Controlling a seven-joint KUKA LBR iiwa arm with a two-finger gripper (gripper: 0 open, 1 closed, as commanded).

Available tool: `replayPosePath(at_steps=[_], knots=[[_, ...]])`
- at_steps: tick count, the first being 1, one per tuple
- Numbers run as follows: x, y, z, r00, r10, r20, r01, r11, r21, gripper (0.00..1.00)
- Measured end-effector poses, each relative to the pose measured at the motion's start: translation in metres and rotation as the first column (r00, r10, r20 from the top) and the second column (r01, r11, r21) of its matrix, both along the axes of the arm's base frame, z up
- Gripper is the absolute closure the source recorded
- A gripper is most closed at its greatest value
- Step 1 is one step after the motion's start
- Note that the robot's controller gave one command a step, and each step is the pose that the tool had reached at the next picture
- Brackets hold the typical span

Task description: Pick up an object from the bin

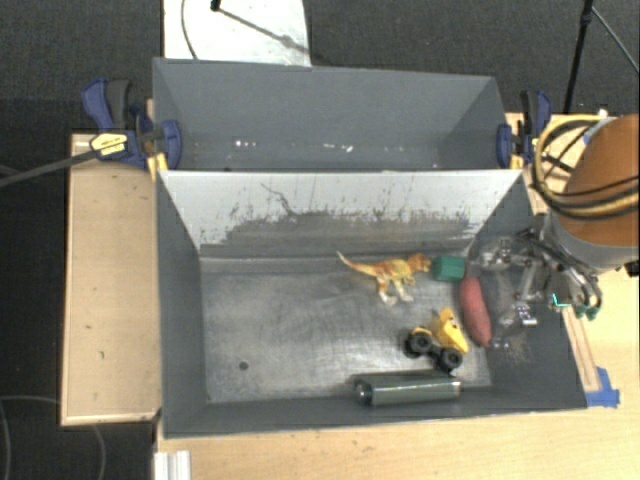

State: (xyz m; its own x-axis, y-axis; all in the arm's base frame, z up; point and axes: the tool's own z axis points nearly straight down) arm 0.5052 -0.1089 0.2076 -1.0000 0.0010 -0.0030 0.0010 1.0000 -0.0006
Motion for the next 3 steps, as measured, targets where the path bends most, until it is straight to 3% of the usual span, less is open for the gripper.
replayPosePath(at_steps=[1,2,3], knots=[[0.002,-0.001,-0.024,0.992,0.123,0.007,-0.123,0.992,-0.003,0.00],[-0.005,0.006,-0.089,0.968,0.251,0.004,-0.251,0.968,-0.002,0.00],[0.001,0.020,-0.134,0.987,0.163,-0.009,-0.163,0.987,0.001,0.00]])
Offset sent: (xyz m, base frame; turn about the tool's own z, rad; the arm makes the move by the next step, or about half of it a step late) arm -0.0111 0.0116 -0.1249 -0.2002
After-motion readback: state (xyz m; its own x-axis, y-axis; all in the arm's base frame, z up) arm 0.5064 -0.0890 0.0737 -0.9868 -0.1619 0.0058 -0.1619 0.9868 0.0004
